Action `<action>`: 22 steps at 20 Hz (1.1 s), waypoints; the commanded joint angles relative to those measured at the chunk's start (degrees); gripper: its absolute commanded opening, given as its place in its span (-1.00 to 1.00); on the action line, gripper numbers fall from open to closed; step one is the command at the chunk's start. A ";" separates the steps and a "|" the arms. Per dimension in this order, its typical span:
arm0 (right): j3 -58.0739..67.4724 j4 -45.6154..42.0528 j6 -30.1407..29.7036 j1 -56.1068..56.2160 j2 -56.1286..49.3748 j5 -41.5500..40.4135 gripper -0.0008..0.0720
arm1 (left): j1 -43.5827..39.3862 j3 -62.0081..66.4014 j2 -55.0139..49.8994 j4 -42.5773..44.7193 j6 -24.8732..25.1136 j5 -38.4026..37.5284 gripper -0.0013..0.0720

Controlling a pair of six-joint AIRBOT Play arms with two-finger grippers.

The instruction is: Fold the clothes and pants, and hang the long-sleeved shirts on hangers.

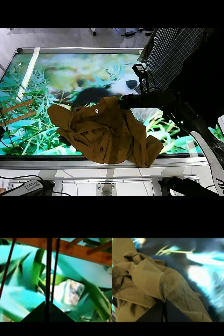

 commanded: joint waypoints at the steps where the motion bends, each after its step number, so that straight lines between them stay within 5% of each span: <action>1: 0.00 -0.02 0.02 0.02 -0.02 0.63 -0.88 | 0.04 0.11 6.29 -1.18 0.37 3.19 -0.88; 4: 0.00 -0.20 0.00 -0.02 -0.02 0.72 -0.88 | -0.07 0.24 16.11 -1.64 0.39 6.75 -0.88; 8: 0.00 -7.32 1.22 -0.04 -0.13 0.72 -0.88 | -5.44 0.42 24.02 -14.03 3.50 18.36 -0.88; 14: 0.02 -8.52 5.51 -8.83 -0.13 -0.22 -0.88 | -18.58 7.17 36.61 -14.23 5.81 35.26 -0.88; 19: 0.09 -5.29 0.66 -14.73 -0.09 -6.62 -0.88 | -31.45 8.09 40.85 -14.25 5.75 56.68 -0.89; 22: 0.09 -3.61 -2.03 -13.42 -0.07 -8.63 -0.88 | -41.55 7.96 40.09 -14.23 5.77 60.17 -0.88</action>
